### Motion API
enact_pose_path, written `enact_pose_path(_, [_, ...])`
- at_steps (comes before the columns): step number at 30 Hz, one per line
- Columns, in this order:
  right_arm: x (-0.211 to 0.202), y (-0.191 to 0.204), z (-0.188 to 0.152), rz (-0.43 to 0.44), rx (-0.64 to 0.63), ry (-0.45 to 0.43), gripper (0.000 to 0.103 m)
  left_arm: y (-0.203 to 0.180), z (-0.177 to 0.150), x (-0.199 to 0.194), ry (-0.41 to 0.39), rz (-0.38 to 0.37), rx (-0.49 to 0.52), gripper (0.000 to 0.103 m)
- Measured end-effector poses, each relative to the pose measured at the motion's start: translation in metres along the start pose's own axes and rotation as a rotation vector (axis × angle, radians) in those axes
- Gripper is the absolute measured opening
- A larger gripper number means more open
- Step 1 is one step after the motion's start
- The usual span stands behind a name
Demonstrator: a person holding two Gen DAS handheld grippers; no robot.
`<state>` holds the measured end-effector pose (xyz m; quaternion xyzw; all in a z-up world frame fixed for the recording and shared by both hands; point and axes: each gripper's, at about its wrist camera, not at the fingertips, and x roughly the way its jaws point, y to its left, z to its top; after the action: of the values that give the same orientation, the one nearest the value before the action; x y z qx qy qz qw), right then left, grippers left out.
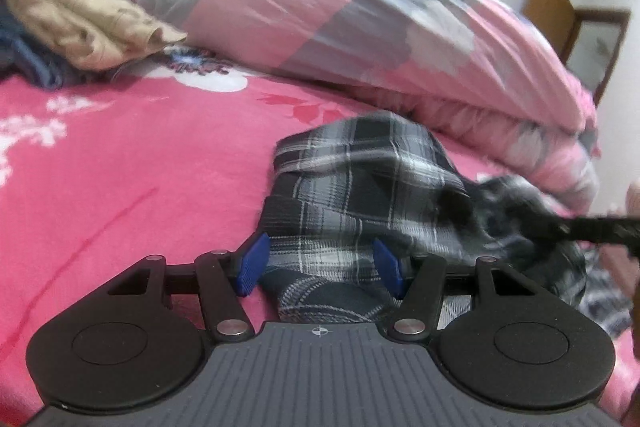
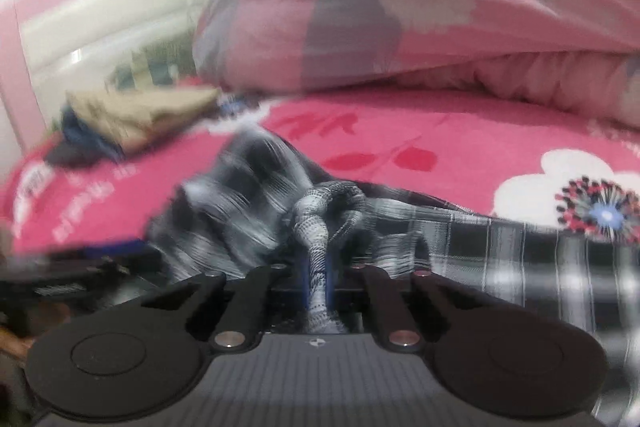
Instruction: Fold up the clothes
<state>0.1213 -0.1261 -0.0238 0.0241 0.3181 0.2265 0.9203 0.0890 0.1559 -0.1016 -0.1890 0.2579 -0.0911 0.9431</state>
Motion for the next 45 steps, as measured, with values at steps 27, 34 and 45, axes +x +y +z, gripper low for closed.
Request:
enact_pose_path(27, [0.020, -0.096, 0.007, 0.121, 0.363, 0.114, 0.076, -0.002, -0.002, 0.003, 0.007, 0.037, 0.026, 0.059])
enact_pose_path(34, [0.047, -0.113, 0.004, 0.226, 0.461, 0.236, 0.076, -0.002, -0.002, 0.003, 0.008, 0.039, 0.027, 0.059])
enact_pose_path(45, [0.050, -0.093, 0.000, 0.227, 0.390, 0.254, 0.071, -0.003, -0.002, 0.004, 0.008, 0.042, 0.027, 0.059])
